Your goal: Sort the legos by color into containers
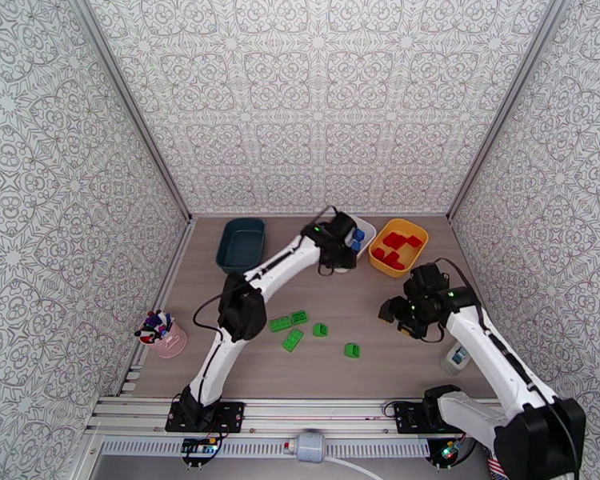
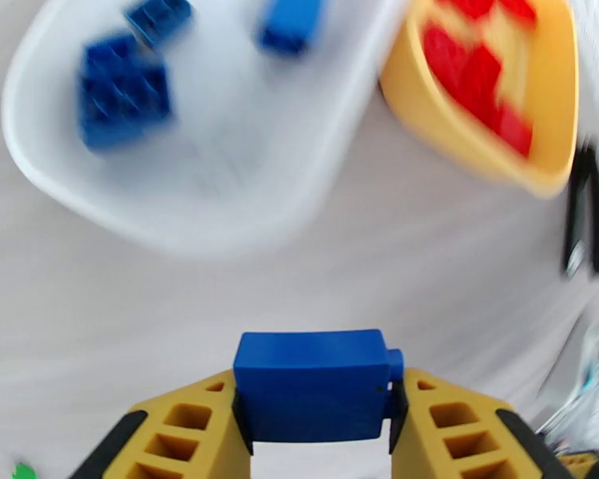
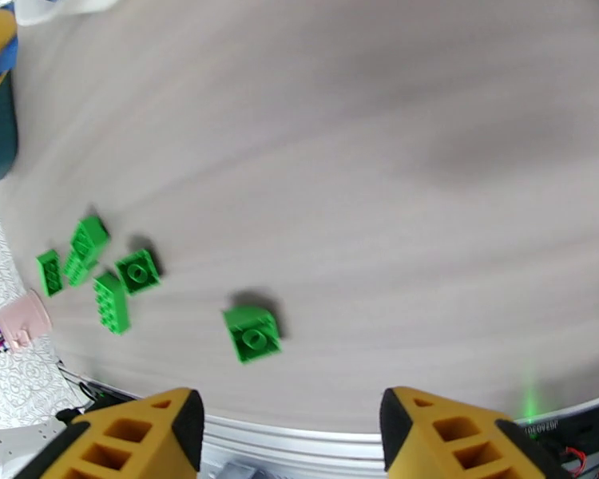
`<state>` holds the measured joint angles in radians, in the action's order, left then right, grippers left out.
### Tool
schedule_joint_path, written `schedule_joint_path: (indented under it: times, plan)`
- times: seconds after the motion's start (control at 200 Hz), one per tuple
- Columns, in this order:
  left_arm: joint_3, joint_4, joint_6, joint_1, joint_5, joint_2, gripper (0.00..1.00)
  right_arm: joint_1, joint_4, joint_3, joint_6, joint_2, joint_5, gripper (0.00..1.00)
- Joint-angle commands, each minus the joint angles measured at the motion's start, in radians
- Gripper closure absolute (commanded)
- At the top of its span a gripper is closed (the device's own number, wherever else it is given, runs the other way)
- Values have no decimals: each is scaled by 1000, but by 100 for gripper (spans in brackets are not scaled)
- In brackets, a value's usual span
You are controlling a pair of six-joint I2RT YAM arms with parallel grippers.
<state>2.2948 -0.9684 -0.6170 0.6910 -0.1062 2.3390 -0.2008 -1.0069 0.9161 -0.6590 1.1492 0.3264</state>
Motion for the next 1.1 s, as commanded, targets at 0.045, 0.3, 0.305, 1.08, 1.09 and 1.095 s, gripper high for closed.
schedule_joint_path:
  times: [0.045, 0.3, 0.305, 1.08, 1.09, 1.095]
  plan:
    - [132, 82, -76, -86, -136, 95, 53, 4, 44, 74, -2, 65, 19, 37]
    - [229, 179, -148, -136, -285, 187, 32, 5, 40, 144, 26, 154, 16, 35]
    - [229, 180, -148, -136, -285, 186, 31, 5, 40, 145, 26, 154, 16, 35]
    - [-606, 197, -25, 22, 94, -444, 23, -39, 54, -6, 57, 109, -15, 28]
    - [-614, 193, -23, 26, 99, -449, 23, -43, 58, -11, 51, 105, -15, 28]
    - [-617, 191, -21, 27, 101, -450, 23, -45, 61, -14, 49, 103, -15, 28]
